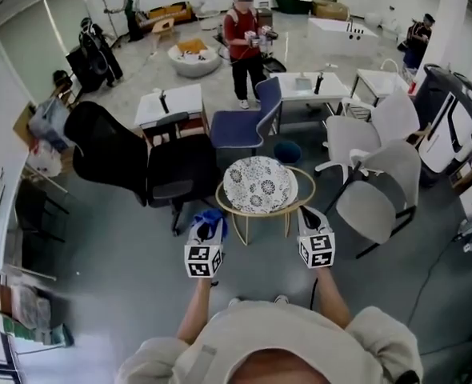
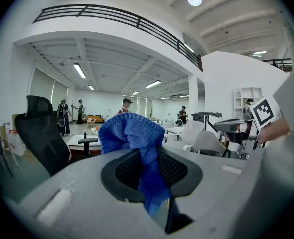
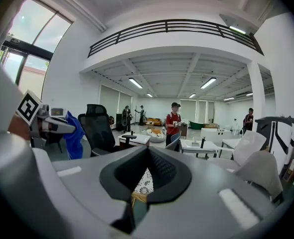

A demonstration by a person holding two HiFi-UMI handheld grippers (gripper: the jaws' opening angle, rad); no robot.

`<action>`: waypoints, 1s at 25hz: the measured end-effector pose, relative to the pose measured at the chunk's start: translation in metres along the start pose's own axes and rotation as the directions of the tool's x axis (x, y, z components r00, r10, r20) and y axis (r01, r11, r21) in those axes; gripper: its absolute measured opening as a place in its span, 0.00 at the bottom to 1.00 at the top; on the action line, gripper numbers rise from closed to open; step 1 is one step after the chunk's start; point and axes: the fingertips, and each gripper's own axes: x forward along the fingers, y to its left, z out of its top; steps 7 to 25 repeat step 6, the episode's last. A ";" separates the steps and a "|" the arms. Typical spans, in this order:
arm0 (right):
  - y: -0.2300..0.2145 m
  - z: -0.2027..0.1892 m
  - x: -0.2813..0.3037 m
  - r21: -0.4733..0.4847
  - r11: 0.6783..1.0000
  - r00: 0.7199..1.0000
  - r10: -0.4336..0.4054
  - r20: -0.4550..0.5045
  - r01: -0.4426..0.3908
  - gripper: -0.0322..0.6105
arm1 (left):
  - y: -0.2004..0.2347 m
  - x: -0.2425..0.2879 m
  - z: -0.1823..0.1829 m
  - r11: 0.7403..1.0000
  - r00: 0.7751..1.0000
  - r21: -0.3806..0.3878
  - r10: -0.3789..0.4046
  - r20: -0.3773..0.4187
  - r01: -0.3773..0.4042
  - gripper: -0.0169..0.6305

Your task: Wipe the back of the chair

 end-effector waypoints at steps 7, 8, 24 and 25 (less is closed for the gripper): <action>0.005 0.008 -0.001 -0.012 1.000 1.000 0.009 0.016 -0.009 0.05 | -0.002 -0.002 0.000 1.000 1.000 0.003 -0.005 -0.002 0.005 0.14; 0.005 0.008 -0.001 -0.012 1.000 1.000 0.009 0.016 -0.009 0.05 | -0.002 -0.002 0.000 1.000 1.000 0.003 -0.005 -0.002 0.005 0.14; 0.005 0.008 -0.001 -0.012 1.000 1.000 0.009 0.016 -0.009 0.05 | -0.002 -0.002 0.000 1.000 1.000 0.003 -0.005 -0.002 0.005 0.14; 0.005 0.008 -0.001 -0.012 1.000 1.000 0.009 0.016 -0.009 0.05 | -0.002 -0.002 0.000 1.000 1.000 0.003 -0.005 -0.002 0.005 0.14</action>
